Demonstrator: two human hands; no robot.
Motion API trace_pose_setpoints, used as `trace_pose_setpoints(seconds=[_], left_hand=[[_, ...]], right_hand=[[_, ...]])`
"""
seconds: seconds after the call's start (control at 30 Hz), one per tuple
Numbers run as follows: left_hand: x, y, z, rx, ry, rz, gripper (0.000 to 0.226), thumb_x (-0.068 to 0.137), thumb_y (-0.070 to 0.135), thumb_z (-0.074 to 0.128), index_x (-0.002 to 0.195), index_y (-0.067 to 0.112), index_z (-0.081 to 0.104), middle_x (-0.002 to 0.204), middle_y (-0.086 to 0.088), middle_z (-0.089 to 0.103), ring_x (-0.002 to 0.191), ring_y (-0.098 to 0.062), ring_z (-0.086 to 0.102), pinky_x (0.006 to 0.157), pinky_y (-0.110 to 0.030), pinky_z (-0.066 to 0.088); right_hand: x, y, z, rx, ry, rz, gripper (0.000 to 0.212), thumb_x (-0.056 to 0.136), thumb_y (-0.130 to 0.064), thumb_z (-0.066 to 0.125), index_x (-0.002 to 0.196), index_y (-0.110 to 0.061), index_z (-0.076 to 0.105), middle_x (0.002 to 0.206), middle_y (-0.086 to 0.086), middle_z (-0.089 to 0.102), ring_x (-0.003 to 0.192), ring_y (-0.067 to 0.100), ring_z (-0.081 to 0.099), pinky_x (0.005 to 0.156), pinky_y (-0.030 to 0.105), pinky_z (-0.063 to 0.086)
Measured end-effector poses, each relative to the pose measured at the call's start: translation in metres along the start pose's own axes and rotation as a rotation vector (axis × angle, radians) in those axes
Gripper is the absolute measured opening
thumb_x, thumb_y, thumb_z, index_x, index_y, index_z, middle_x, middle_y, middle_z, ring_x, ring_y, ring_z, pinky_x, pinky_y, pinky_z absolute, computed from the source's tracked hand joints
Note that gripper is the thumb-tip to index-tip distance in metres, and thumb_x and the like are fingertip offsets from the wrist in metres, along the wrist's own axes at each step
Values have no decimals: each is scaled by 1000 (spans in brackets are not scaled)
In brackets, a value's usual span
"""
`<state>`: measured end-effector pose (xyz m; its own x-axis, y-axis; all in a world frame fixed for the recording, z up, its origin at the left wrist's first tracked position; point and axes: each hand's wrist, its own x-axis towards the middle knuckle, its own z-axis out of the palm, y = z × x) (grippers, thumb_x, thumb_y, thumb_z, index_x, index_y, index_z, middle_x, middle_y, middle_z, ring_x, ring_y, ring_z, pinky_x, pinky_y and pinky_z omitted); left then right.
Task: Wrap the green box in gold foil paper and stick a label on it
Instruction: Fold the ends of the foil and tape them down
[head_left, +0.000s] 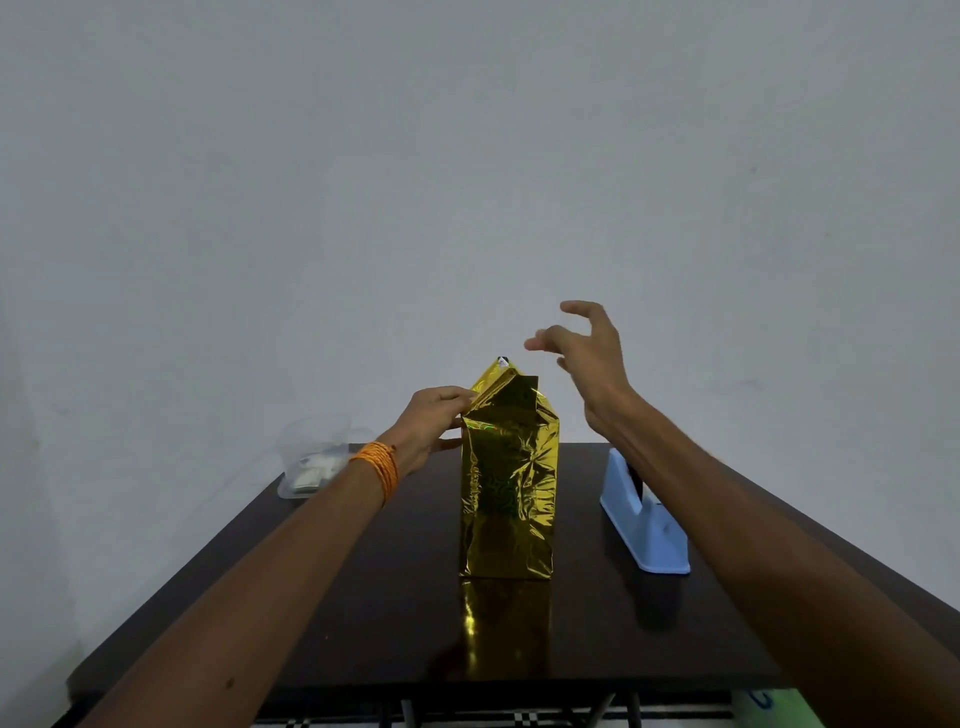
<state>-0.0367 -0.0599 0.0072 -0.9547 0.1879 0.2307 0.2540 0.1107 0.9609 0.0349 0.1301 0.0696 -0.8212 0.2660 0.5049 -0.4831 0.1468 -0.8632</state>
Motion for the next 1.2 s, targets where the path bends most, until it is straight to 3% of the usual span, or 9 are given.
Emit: trace_pose_setpoints(seconds=[0.17,0.23,0.33,0.6,0.77,0.93,1.0,1.13,1.2], left_hand=[[-6,9,2,23,-41,-19,21,97,24,57,107,15,73,125,-8,60,117,-27,52,89,-45,46],[-8,15,3,18,-85,-35,19,96,23,59,107,15,73,121,-7,61,114,-26,53,85,-42,50],[-5,21,5,122,-162,-34,18,92,23,63,104,20,75,112,-6,69,113,-24,59,96,-49,50],[-4,20,5,197,-219,-14,17,88,29,69,104,29,75,122,-2,65,119,-22,53,96,-49,48],[-5,21,5,232,-223,5,20,91,33,67,110,30,72,127,-1,61,120,-23,51,101,-54,46],[-5,21,9,189,-153,62,33,100,39,49,118,21,69,131,-4,60,126,-23,49,101,-43,39],[-5,21,11,158,-92,134,20,99,33,54,108,27,71,131,-5,60,126,-23,51,106,-48,42],[-3,20,12,160,26,225,15,92,22,66,105,28,71,141,-6,49,131,-21,44,92,-41,52],[-3,18,12,162,77,231,12,90,20,68,99,27,72,138,-7,51,127,-25,50,92,-45,55]], right_hand=[[-4,27,-22,-228,-82,80,58,79,-12,77,130,-24,51,130,1,57,121,24,54,105,48,45],[-8,42,-26,-256,-180,93,53,84,-11,75,130,-22,51,116,5,67,114,24,60,97,40,45],[-7,48,-27,-231,-259,61,53,88,-11,72,134,-22,48,94,3,74,99,16,67,90,31,44],[-1,50,-28,-268,-330,-3,58,89,-15,72,139,-24,45,100,6,75,96,15,70,78,20,48],[0,51,-30,-268,-347,-8,60,90,-13,72,142,-23,44,94,1,76,93,11,70,83,24,48],[1,50,-29,-272,-356,-16,57,91,-11,69,142,-23,45,89,-2,74,89,8,68,82,23,47],[2,50,-29,-273,-363,-13,57,91,-10,69,142,-23,45,89,-1,73,87,8,68,83,24,47],[2,48,-30,-278,-377,-6,58,92,-8,67,143,-22,44,85,-2,72,78,2,67,73,16,46],[3,48,-30,-285,-382,-7,58,92,-7,67,143,-23,43,85,-3,71,73,-3,67,70,13,44]])
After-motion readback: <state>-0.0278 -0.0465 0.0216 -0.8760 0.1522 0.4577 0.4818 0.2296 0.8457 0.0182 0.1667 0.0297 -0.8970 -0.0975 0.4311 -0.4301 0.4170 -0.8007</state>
